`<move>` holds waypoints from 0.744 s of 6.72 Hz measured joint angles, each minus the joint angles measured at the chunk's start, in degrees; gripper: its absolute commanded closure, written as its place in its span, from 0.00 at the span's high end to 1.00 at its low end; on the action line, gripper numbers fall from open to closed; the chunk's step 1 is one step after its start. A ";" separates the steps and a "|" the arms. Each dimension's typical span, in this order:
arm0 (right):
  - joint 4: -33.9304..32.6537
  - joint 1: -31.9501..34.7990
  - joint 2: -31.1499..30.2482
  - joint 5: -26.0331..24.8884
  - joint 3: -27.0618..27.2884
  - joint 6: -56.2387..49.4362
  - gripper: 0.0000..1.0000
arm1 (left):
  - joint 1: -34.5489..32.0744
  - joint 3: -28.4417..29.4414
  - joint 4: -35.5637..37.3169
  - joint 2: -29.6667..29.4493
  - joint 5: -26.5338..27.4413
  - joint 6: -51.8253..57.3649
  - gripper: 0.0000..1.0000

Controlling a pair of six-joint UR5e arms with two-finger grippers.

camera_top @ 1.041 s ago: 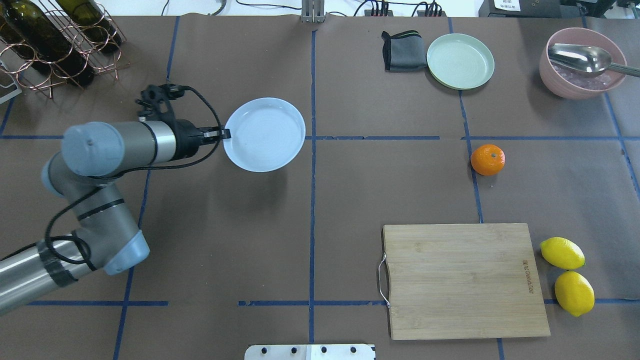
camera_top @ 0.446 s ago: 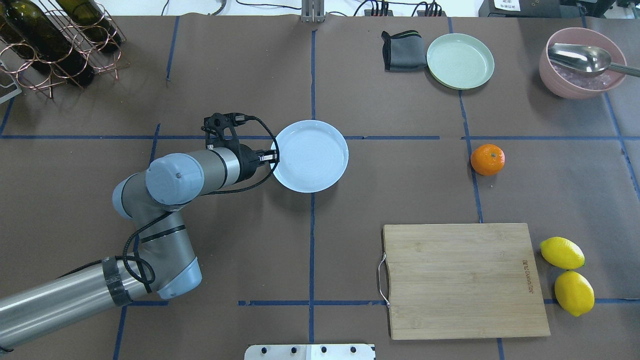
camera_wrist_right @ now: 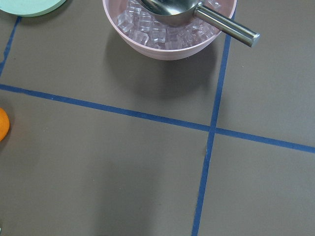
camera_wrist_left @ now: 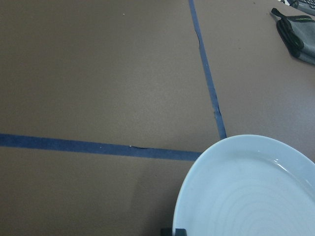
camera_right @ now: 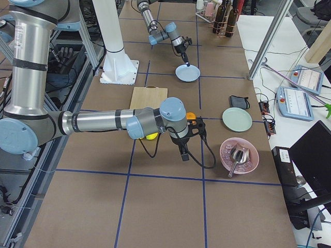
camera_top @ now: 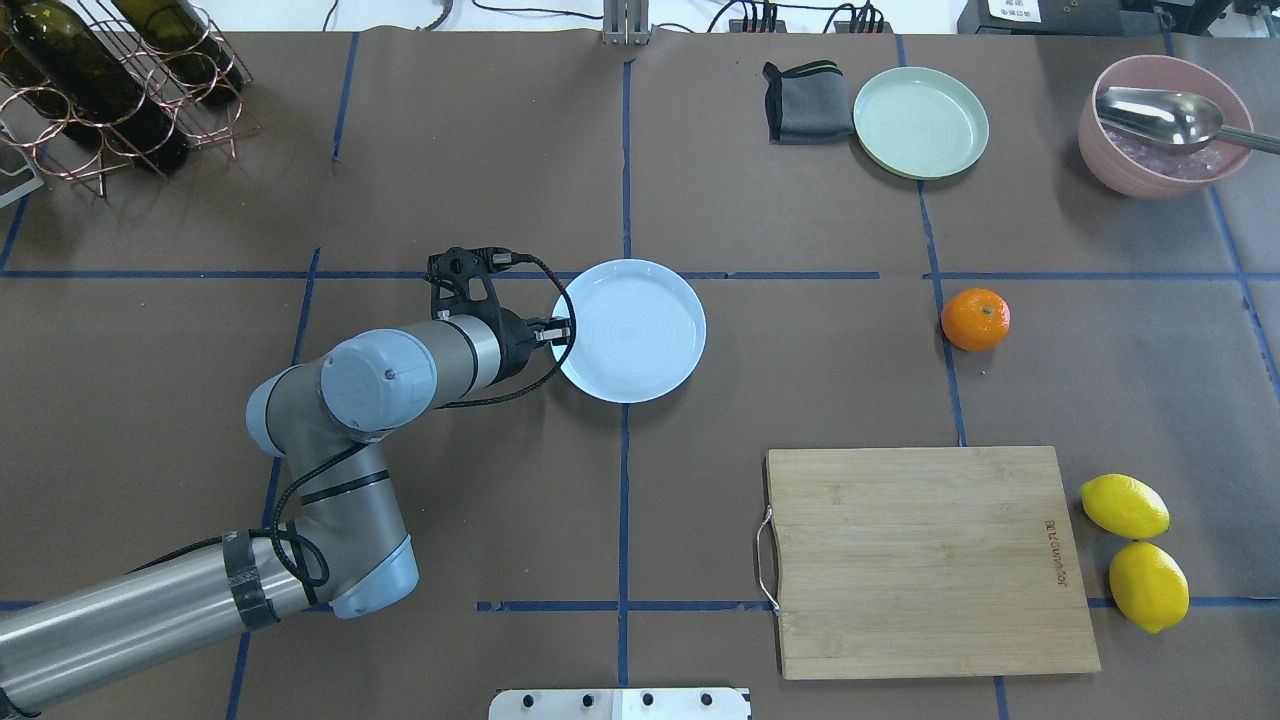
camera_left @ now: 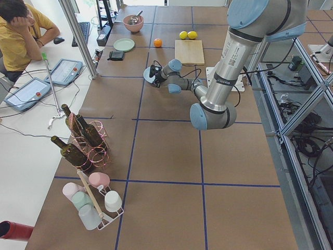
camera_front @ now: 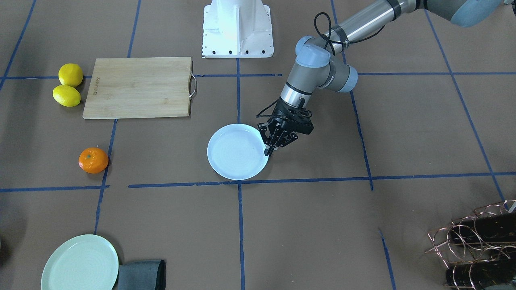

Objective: Pick orange to plate
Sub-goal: 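Push the light blue plate with the left gripper toward the table center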

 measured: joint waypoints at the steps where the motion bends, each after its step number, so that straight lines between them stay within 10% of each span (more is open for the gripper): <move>1: 0.00 0.00 -0.09 0.00 0.02 0.00 1.00 | 0.12 0.02 0.00 0.01 0.04 0.05 0.22; 3: 0.00 0.00 -0.19 0.00 0.06 0.00 1.00 | 0.26 0.02 -0.01 0.02 0.06 0.11 0.43; 4: 0.00 0.00 -0.20 0.00 0.05 0.00 1.00 | 0.34 -0.01 0.00 0.05 0.06 0.22 0.99; 5: 0.00 0.00 -0.21 0.00 0.04 0.02 1.00 | 0.35 -0.15 -0.01 0.17 0.06 0.37 1.00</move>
